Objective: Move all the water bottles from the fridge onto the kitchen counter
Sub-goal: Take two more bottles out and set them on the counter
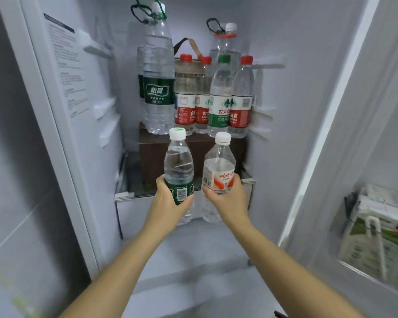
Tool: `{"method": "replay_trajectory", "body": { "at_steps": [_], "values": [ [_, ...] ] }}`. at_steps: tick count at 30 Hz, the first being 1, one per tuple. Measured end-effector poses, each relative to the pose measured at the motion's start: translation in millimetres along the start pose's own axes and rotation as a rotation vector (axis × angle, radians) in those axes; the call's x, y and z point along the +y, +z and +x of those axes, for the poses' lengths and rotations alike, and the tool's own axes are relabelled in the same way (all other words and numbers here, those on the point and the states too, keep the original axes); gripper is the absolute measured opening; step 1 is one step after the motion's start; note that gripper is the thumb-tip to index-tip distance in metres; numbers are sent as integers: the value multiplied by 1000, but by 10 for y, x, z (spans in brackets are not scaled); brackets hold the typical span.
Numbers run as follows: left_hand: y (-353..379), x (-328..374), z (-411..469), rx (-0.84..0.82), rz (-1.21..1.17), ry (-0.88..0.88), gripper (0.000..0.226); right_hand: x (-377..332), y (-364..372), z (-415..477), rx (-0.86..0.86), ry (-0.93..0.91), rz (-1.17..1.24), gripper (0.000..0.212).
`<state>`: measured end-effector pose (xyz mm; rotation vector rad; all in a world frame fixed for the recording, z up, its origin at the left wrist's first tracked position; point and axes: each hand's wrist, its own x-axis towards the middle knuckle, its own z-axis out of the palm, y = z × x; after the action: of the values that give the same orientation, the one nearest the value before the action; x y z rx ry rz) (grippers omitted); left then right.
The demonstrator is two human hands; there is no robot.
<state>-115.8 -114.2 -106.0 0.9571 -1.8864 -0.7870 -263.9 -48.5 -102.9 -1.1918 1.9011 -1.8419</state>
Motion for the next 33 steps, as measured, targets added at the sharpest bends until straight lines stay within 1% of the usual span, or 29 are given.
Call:
{"method": "replay_trajectory", "body": {
  "at_steps": [8, 11, 16, 20, 25, 28, 33],
  "values": [
    [268, -475, -437, -79, -28, -108, 67, 436, 2, -373, -9, 116, -66, 59],
    [321, -572, -519, -98, -9, -132, 68, 572, 5, -425, -6, 132, -115, 61],
    [383, -656, -577, -93, -1, -160, 68, 698, 21, -452, -17, 158, -128, 65],
    [423, -707, -623, -95, -16, -183, 67, 746, 18, -496, -2, 178, -127, 63],
    [460, -741, -641, -73, -19, -166, 70, 780, 32, -489, -19, 180, -86, 64],
    [450, -743, -645, -71, -35, -166, 71, 810, 20, -489, -81, 183, -9, 72],
    [351, -766, -575, -83, -159, -210, 80, 879, -207, -374, -320, 201, 43, 94]
  ]
}}
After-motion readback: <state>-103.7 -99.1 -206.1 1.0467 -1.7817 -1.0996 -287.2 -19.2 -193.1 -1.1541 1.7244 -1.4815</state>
